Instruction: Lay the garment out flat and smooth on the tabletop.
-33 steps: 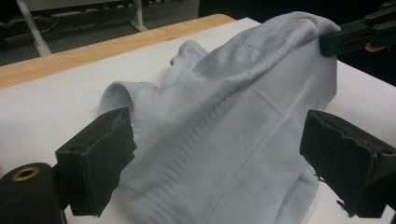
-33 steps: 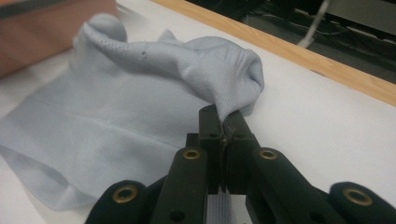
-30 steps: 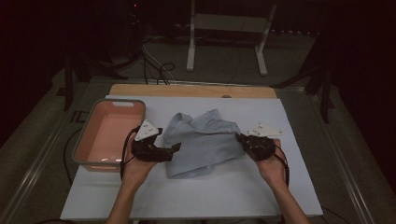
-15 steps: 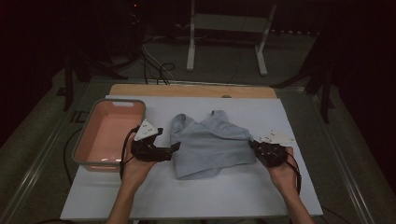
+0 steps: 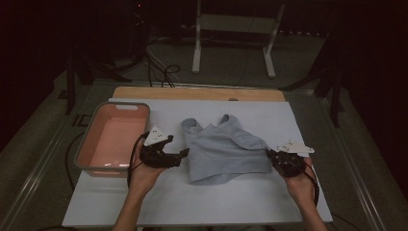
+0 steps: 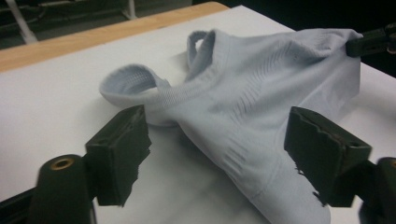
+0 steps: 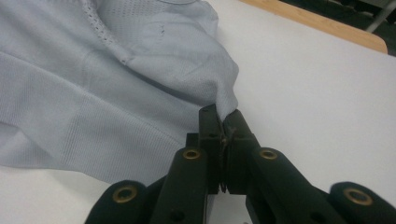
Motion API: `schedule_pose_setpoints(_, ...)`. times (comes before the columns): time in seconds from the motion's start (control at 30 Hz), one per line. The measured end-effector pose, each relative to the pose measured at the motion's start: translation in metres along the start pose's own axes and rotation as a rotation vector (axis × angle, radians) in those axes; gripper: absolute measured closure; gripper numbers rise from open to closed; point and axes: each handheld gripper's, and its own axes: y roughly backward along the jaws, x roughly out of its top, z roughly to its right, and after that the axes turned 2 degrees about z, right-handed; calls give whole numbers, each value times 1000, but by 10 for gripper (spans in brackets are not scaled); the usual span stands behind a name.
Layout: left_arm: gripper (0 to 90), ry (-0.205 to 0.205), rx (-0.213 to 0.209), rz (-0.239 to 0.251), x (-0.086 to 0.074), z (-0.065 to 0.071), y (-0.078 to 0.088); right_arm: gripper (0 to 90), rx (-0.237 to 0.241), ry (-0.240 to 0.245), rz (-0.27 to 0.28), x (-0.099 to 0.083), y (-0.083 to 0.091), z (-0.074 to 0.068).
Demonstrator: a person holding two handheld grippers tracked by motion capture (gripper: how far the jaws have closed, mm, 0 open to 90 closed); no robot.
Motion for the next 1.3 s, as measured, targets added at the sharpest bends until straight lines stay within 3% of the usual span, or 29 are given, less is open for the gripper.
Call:
schedule_pose_setpoints(0.07, 273, -4, 18, -17, -1, 4, -6, 880, -3, -10, -2, -2, 1, 2)
schedule_pose_setpoints(0.2, 319, -21, 4, -49, -4, 12, -18, 880, -13, -14, -9, -4, 2, 4)
schedule_pose_setpoints(0.43, 400, -14, -68, -102, -12, 21, -42, 879, -24, -16, -16, -7, 5, 8)
schedule_pose_setpoints(0.57, 403, -17, -95, -127, -16, 25, -51, 870, -17, -14, -14, -7, 5, 6)
schedule_pose_setpoints(0.63, 402, -23, -101, -132, -17, 27, -54, 825, -15, -11, -11, -6, 5, 5)
schedule_pose_setpoints(0.73, 399, -24, -101, -133, -17, 28, -55, 643, -24, -6, 6, -4, 7, 4)
schedule_pose_setpoints(0.77, 399, -24, -101, -133, -17, 28, -55, 643, -24, -6, 6, -4, 7, 4)
schedule_pose_setpoints(0.83, 400, -26, -102, -131, -17, 28, -55, 479, -16, -10, 22, 1, 9, 1)
schedule_pose_setpoints(0.9, 399, -30, -99, -131, -17, 29, -55, 417, -8, -2, 38, 4, 10, -1)
schedule_pose_setpoints(1.17, 395, -41, -98, -133, -16, 31, -56, 394, 57, 64, 68, 27, 5, -21)
schedule_pose_setpoints(1.3, 395, -46, -95, -132, -16, 32, -56, 450, 80, 110, 53, 43, -11, -34)
